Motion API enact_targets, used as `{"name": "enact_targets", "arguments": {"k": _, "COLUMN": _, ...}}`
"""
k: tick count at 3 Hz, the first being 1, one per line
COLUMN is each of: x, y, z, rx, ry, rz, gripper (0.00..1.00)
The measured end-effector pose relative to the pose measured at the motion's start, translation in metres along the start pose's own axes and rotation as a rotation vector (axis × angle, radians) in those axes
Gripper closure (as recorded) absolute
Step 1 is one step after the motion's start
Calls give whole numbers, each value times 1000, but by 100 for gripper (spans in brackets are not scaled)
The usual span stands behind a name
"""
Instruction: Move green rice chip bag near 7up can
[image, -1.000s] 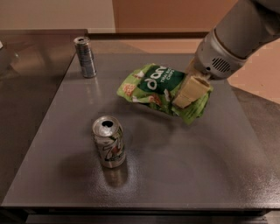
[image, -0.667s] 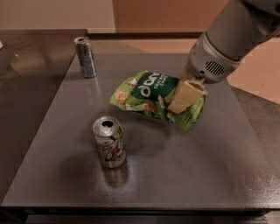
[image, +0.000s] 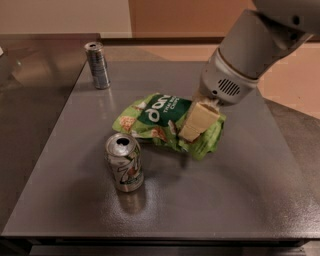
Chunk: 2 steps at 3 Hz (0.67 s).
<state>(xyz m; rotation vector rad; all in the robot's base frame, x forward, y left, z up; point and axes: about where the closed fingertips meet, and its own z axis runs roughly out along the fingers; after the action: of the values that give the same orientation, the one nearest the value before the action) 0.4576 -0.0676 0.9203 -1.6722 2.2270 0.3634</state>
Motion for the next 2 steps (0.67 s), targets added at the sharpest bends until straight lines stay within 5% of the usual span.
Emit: {"name": "enact_targets", "arguments": {"k": 2, "x": -7, "y": 7, "z": 5, "rx": -7, "ry": -19, "rz": 36, "gripper": 37}}
